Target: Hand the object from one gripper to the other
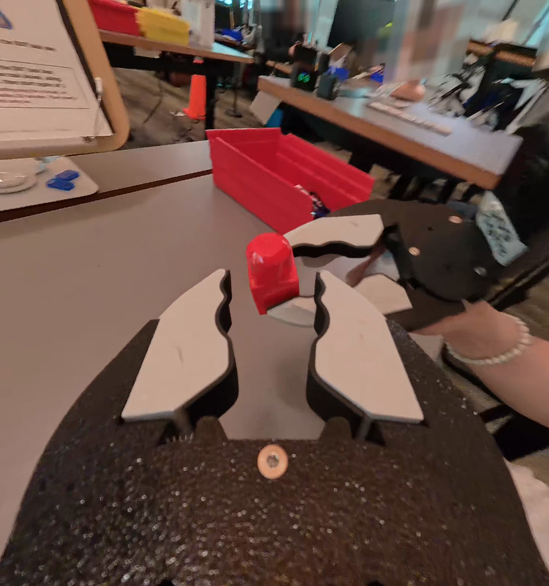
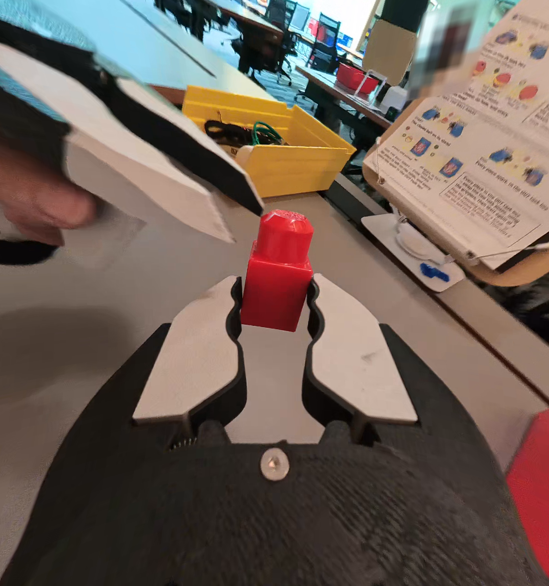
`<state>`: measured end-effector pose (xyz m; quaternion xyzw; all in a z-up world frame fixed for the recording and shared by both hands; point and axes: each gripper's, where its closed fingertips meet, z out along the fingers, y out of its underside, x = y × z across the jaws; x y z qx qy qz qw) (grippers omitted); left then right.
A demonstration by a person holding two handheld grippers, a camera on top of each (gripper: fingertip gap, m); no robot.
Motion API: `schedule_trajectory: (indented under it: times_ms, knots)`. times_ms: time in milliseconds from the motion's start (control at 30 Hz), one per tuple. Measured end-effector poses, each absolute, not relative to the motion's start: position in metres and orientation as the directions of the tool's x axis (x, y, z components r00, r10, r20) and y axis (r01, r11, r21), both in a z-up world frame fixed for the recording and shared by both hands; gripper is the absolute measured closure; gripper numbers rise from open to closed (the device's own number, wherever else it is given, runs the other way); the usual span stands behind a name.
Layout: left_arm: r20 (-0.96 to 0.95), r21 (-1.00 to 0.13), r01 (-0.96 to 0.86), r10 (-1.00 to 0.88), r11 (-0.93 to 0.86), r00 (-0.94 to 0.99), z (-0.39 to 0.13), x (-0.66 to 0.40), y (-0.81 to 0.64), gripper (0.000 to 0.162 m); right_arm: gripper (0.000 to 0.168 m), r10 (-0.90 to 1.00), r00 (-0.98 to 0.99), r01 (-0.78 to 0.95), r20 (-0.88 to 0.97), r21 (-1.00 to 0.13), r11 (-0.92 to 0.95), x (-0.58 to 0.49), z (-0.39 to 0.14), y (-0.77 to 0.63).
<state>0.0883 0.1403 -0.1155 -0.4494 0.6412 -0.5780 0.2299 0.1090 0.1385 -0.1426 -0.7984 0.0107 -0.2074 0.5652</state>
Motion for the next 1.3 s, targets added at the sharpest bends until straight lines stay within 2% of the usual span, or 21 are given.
schedule_trajectory:
  times_ms: [133, 367, 433, 667, 800, 867, 900, 1000, 1067, 1133, 1233, 1300]
  knots:
    - [0.202, -0.949, -0.308, -0.884, -0.070, -0.422, -0.120, 0.094, 0.146, 0.135, 0.129, -0.267, 0.814, 0.368, 0.515, -0.814, -0.449, 0.105, -0.149, 0.145]
    - [0.233, -0.939, -0.332, -0.873, -0.088, -0.428, -0.127, 0.095, 0.147, 0.131, 0.130, -0.319, 0.757, 0.392, 0.570, -0.787, -0.476, 0.105, -0.144, 0.146]
    - [0.241, -0.940, -0.327, -0.868, -0.097, -0.435, -0.126, 0.096, 0.147, 0.134, 0.130, -0.325, 0.735, 0.408, 0.595, -0.771, -0.489, 0.107, -0.144, 0.145]
    - [0.252, -0.959, -0.252, -0.807, -0.132, -0.534, -0.122, 0.097, 0.147, 0.135, 0.130, -0.323, 0.762, 0.399, 0.561, -0.800, -0.449, 0.105, -0.139, 0.145]
    - [0.236, -0.969, -0.206, -0.731, -0.133, -0.641, -0.122, 0.094, 0.153, 0.136, 0.120, -0.173, 0.902, 0.302, 0.395, -0.866, -0.399, 0.089, -0.146, 0.146]
    - [0.212, -0.977, -0.157, -0.678, -0.143, -0.704, -0.113, 0.086, 0.158, 0.136, 0.088, -0.045, 0.972, 0.196, 0.230, -0.905, -0.378, 0.076, -0.150, 0.142]
    - [0.200, -0.980, -0.133, -0.649, -0.151, -0.734, -0.109, 0.082, 0.160, 0.136, 0.077, 0.011, 0.992, 0.118, 0.123, -0.924, -0.364, 0.070, -0.150, 0.139]
    - [0.148, -0.984, -0.071, -0.544, -0.160, -0.826, -0.100, 0.063, 0.163, 0.136, 0.078, 0.170, 0.961, -0.169, -0.220, -0.947, -0.274, 0.058, -0.140, 0.131]
    - [0.092, -0.987, -0.014, -0.490, -0.160, -0.867, -0.095, 0.052, 0.163, 0.136, 0.082, 0.285, 0.844, -0.402, -0.455, -0.887, -0.227, 0.053, -0.131, 0.128]
    - [0.050, -0.984, 0.034, -0.462, -0.172, -0.886, -0.091, 0.045, 0.163, 0.136, 0.092, 0.400, 0.675, -0.584, -0.621, -0.780, -0.226, 0.048, -0.124, 0.126]
    - [-0.004, -0.970, 0.116, -0.467, -0.212, -0.884, -0.084, 0.042, 0.164, 0.136, 0.093, 0.509, 0.431, -0.785, -0.745, -0.588, -0.196, 0.051, -0.110, 0.130]
    - [-0.033, -0.950, 0.175, -0.475, -0.259, -0.879, -0.077, 0.041, 0.163, 0.136, 0.098, 0.575, 0.283, -0.861, -0.767, -0.468, -0.200, 0.050, -0.101, 0.131]
